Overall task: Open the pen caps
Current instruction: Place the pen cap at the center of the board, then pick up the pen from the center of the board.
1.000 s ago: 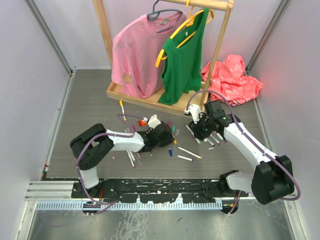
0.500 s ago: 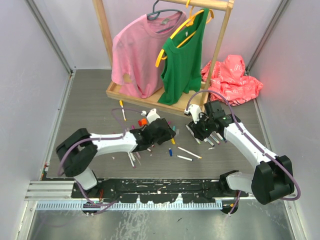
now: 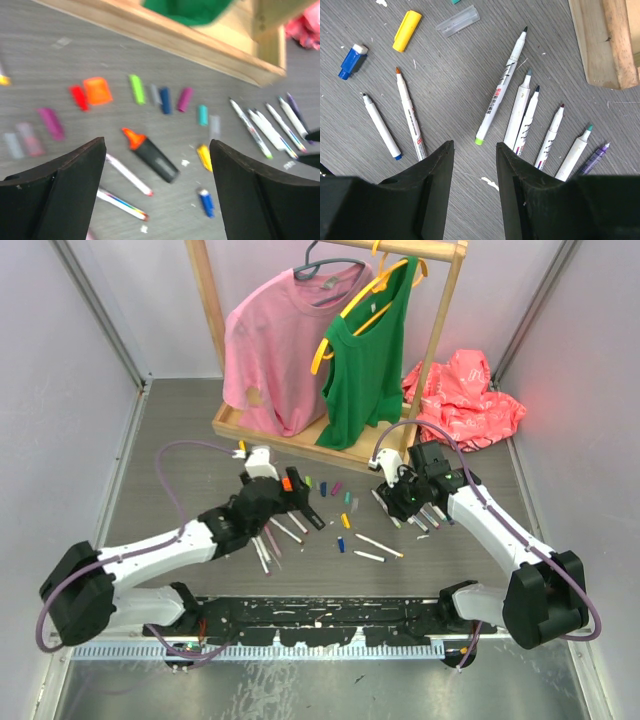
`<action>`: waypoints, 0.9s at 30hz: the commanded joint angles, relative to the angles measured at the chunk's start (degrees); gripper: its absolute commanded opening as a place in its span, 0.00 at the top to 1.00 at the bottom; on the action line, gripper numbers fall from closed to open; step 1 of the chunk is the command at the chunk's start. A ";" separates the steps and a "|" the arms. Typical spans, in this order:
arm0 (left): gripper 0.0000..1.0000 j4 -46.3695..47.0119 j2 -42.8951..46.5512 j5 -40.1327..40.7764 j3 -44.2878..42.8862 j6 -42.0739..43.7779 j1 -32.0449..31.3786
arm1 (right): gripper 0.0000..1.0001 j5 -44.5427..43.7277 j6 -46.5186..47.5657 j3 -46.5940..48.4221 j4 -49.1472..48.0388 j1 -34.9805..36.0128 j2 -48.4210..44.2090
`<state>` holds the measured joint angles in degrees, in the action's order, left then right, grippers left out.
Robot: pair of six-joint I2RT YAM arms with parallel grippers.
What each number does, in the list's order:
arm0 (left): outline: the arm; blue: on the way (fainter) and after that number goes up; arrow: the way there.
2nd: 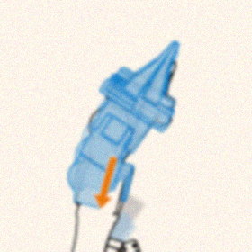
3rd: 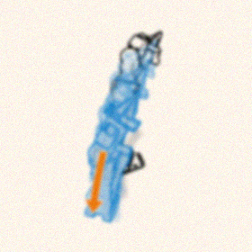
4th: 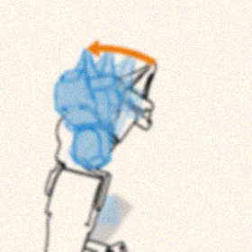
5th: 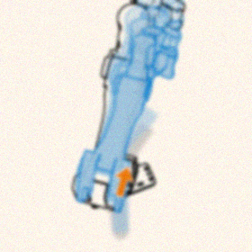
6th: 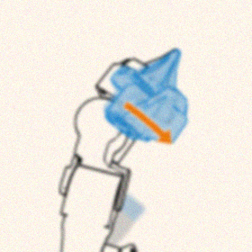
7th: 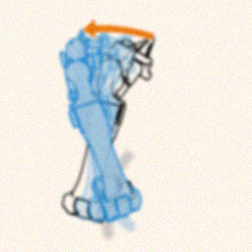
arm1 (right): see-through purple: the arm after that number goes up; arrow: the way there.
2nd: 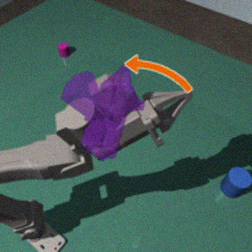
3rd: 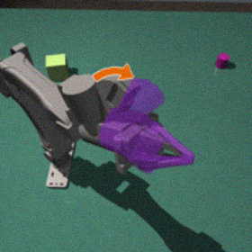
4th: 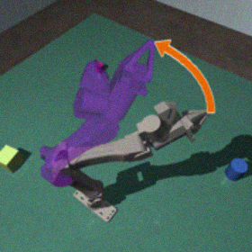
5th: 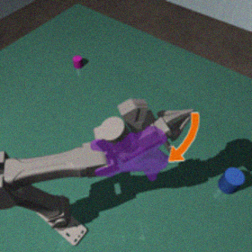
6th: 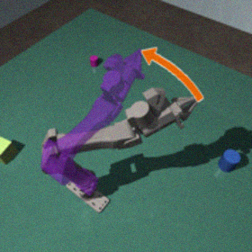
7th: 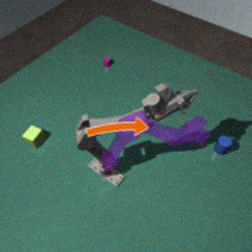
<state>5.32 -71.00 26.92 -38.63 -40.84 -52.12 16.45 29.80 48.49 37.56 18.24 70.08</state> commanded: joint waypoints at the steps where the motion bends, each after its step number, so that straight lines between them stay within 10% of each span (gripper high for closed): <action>1: 0.13 -2.81 6.35 1.92 2.13 9.32 9.18 | 0.55 0.78 0.08 0.75 -1.34 -0.19 -1.00; 12: 0.08 -18.09 -12.07 -15.56 -11.12 14.46 29.82 | 0.55 0.84 0.17 0.73 -1.23 -0.15 -0.44; 27: 0.43 -34.29 -39.25 -12.99 -38.61 16.04 35.96 | 0.55 1.26 0.44 0.71 -1.09 -0.24 -0.30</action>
<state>-23.27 -106.91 12.14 -70.08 -26.11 -16.08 16.69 29.85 48.49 37.60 18.24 70.11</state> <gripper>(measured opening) 0.626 0.452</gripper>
